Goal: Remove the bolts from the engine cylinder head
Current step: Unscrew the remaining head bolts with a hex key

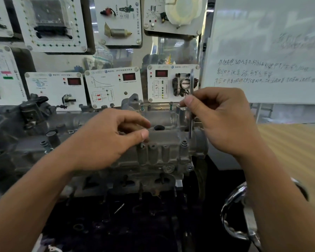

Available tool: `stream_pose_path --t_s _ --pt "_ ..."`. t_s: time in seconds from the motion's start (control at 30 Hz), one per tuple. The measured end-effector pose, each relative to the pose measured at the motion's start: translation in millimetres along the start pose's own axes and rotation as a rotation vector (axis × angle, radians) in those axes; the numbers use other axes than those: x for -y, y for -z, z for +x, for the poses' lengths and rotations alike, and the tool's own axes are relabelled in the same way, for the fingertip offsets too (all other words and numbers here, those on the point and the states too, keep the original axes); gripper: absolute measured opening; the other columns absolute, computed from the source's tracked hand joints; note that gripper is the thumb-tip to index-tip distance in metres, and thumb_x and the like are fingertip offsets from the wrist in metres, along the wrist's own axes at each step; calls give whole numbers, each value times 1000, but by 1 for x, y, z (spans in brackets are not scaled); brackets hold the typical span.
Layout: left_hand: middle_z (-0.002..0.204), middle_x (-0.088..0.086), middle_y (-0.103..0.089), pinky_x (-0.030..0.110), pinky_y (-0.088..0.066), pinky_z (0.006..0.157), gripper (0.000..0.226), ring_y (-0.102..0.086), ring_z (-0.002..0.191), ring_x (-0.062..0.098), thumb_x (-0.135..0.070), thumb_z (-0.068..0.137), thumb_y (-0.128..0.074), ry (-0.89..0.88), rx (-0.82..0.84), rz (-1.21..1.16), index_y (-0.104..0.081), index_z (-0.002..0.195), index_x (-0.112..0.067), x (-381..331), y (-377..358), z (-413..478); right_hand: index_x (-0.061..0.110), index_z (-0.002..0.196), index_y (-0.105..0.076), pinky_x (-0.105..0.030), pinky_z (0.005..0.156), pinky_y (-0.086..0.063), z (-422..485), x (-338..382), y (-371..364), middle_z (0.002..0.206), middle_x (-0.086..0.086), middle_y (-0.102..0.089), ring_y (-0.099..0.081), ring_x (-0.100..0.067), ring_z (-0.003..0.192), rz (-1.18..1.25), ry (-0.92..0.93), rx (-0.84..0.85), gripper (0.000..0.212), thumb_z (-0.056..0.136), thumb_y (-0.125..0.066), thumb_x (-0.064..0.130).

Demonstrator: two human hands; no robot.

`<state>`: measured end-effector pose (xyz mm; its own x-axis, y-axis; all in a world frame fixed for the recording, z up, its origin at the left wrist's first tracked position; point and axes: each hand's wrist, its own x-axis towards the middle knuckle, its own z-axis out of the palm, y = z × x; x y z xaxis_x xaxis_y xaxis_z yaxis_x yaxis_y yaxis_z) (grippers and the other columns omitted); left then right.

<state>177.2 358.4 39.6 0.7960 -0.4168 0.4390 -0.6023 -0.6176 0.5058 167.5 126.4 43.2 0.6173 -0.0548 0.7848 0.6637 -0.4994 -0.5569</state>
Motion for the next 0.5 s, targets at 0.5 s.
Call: stream_pose_path --t_s 0.5 --pt "61 -2 -71 16 -51 61 23 -73 72 7 -20 101 -53 39 -205 -164 -71 100 -34 17 6 -7 18 87 -77 -43 68 -61 -5 -3 -17 72 -3 -73 -68 -6 62 100 -21 18 13 94 -66 19"
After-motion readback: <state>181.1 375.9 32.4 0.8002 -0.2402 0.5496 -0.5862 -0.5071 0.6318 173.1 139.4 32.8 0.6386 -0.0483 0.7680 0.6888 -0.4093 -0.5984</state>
